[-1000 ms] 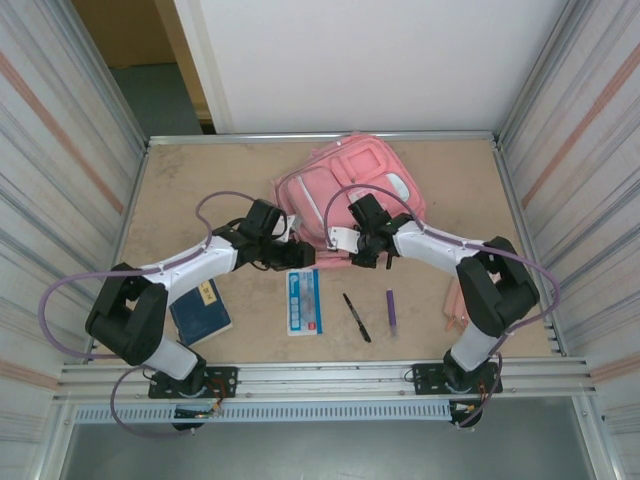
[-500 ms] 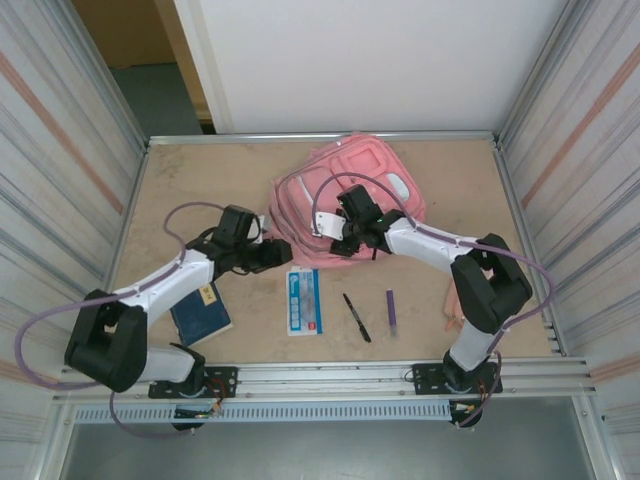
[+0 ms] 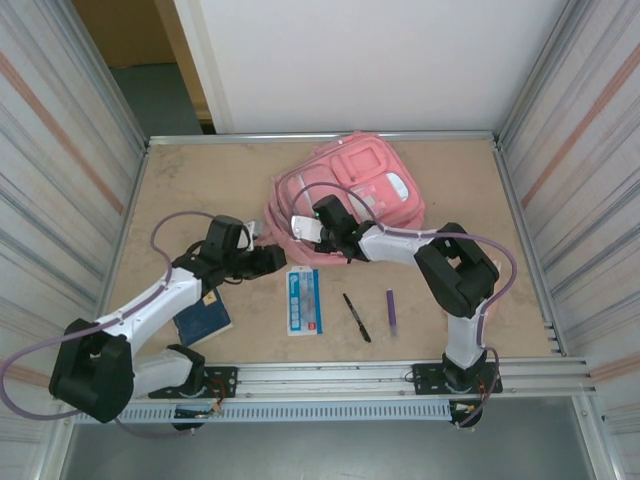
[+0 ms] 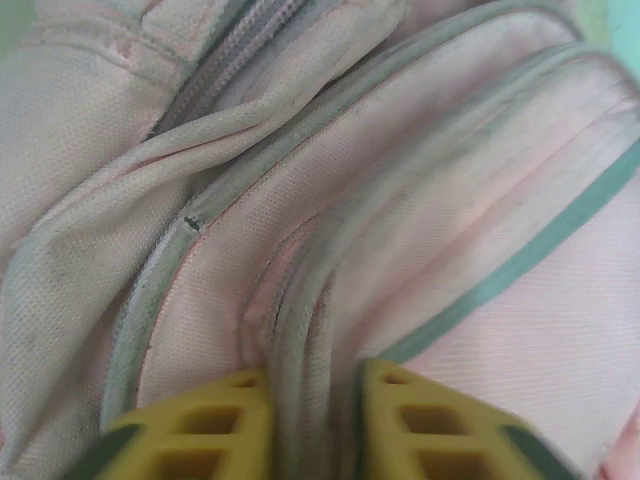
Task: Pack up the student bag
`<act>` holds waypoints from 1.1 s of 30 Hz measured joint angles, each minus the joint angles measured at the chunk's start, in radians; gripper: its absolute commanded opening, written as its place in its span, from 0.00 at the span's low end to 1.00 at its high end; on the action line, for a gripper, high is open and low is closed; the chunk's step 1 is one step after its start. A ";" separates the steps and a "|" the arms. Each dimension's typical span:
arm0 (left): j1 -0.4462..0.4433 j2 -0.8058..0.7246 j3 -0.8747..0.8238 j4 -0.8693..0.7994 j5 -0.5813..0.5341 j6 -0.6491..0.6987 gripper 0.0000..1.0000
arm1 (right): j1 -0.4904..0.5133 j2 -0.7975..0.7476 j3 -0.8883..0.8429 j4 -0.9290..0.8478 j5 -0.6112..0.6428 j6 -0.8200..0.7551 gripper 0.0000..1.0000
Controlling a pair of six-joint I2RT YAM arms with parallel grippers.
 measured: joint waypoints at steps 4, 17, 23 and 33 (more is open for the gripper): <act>-0.019 0.001 -0.010 0.049 0.014 0.008 0.54 | 0.002 -0.050 -0.021 0.013 0.005 0.004 0.00; -0.164 0.216 0.178 0.132 0.010 0.080 0.54 | -0.105 -0.184 0.093 -0.124 -0.175 0.177 0.00; -0.195 0.309 0.253 0.135 -0.037 0.139 0.54 | -0.162 -0.187 0.126 -0.189 -0.313 0.276 0.00; -0.246 0.445 0.339 0.134 -0.109 0.226 0.53 | -0.199 -0.187 0.150 -0.244 -0.427 0.375 0.00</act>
